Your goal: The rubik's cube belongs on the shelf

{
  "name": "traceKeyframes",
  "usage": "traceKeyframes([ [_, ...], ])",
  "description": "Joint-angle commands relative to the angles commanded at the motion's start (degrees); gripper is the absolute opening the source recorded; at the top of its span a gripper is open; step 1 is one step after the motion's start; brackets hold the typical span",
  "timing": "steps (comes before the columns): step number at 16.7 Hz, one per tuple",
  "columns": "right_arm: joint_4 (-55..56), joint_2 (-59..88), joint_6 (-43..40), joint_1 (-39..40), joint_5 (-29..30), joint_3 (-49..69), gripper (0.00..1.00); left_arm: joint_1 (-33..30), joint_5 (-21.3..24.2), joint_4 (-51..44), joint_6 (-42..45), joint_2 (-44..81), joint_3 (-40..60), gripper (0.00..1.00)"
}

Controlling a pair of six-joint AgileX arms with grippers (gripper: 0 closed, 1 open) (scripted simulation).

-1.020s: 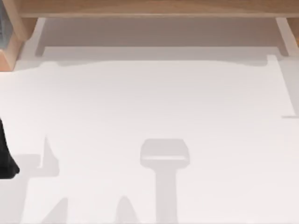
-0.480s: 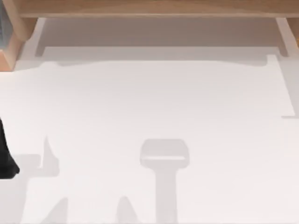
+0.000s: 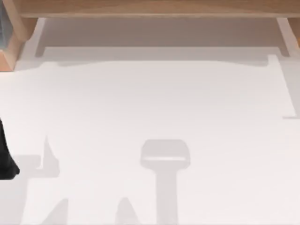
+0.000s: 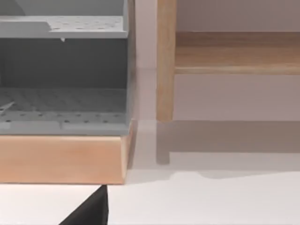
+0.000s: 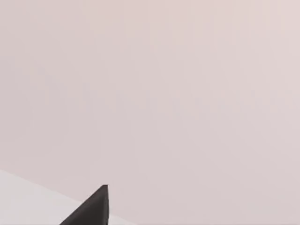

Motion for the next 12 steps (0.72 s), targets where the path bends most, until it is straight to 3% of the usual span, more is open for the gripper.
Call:
traceKeyframes([
  [7, -47.93, 10.60, 16.15, 11.68, 5.63, 28.97, 1.00, 0.00, 0.00, 0.00, 0.00, 0.00, 0.00, 1.00],
  [12, -70.65, 18.68, 25.14, 17.54, 7.77, 42.56, 1.00, 0.00, 0.00, 0.00, 0.00, 0.00, 0.00, 1.00],
])
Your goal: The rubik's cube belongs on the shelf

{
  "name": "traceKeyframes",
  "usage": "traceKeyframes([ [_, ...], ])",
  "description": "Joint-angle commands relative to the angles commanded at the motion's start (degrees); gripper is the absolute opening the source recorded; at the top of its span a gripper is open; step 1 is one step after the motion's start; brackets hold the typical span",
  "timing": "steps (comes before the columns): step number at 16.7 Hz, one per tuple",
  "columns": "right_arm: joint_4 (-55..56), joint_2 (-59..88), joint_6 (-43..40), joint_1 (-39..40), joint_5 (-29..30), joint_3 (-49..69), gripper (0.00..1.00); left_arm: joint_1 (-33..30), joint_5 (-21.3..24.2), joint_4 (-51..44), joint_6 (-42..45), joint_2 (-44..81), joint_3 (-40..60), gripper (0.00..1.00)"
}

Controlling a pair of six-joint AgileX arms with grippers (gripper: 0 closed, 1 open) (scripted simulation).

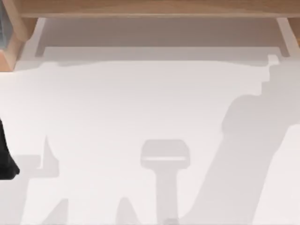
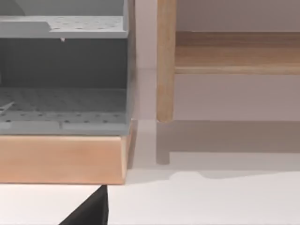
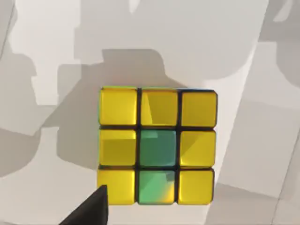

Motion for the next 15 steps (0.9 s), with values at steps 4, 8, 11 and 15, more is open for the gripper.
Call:
traceKeyframes([
  [4, -7.49, 4.17, 3.49, 1.52, 0.90, 4.29, 1.00, 0.00, 0.00, 0.00, 0.00, 0.00, 0.00, 1.00],
  [8, -7.84, 4.40, 3.66, 1.57, 0.95, 4.48, 1.00, 0.00, 0.00, 0.00, 0.00, 0.00, 0.00, 1.00],
  [11, -7.82, 4.25, 3.67, 1.35, 0.88, 4.40, 1.00, 0.00, 0.00, 0.00, 0.00, 0.00, 0.00, 1.00],
  [15, -11.03, 2.16, 5.73, 3.62, 1.21, 5.48, 1.00, 0.00, 0.00, 0.00, 0.00, 0.00, 0.00, 1.00],
])
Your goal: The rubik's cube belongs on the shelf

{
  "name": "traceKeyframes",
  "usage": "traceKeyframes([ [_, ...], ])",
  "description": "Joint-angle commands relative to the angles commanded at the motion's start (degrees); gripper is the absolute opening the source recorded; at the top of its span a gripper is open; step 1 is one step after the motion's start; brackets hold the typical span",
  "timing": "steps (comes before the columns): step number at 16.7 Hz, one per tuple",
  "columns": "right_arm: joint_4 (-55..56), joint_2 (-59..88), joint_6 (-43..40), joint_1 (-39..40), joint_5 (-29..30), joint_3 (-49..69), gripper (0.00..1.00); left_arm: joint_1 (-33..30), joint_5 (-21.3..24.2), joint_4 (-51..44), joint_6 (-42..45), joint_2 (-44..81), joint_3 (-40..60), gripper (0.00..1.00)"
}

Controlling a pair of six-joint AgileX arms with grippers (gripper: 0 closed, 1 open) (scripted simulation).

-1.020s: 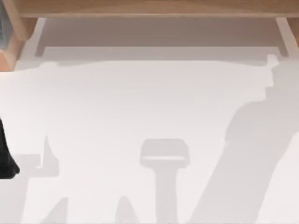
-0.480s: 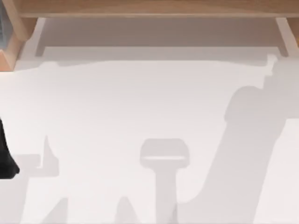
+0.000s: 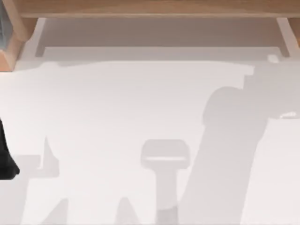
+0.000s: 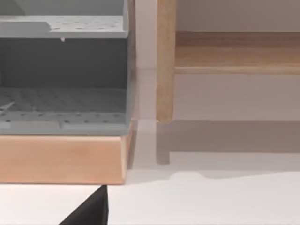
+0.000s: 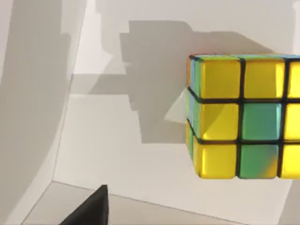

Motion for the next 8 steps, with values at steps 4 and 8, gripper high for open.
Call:
traceKeyframes([
  [4, -1.76, -1.65, 0.87, 0.72, 0.20, 0.58, 1.00, 0.00, 0.00, 0.00, 0.00, 0.00, 0.00, 1.00],
  [8, 1.63, -0.29, 0.31, -0.28, 0.53, -1.64, 1.00, 0.00, 0.00, 0.00, 0.00, 0.00, 0.00, 1.00],
])
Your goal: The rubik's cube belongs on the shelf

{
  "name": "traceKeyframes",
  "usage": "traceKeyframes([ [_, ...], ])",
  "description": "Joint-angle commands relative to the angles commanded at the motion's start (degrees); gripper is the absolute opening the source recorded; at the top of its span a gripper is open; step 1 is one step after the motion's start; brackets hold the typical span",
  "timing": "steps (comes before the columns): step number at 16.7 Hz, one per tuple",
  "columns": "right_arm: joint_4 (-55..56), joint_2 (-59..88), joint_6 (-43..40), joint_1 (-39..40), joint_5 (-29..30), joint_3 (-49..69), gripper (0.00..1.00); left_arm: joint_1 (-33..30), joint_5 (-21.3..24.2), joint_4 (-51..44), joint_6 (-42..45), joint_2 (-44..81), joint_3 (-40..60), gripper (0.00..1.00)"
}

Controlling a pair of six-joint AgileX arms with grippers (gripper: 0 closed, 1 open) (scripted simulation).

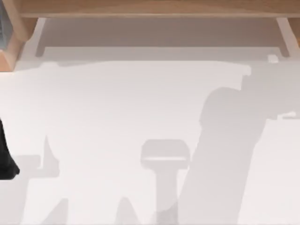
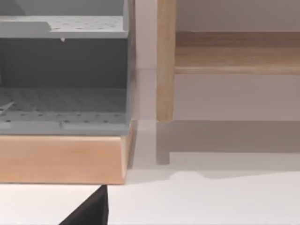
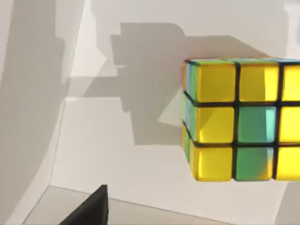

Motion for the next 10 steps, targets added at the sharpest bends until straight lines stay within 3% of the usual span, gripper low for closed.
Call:
traceKeyframes([
  [6, 10.69, 6.10, -0.99, -0.46, -0.42, -4.71, 1.00, 0.00, 0.00, 0.00, 0.00, 0.00, 0.00, 1.00],
  [10, 11.53, 6.63, -0.99, -0.40, -0.50, -5.09, 1.00, 0.00, 0.00, 0.00, 0.00, 0.00, 0.00, 1.00],
])
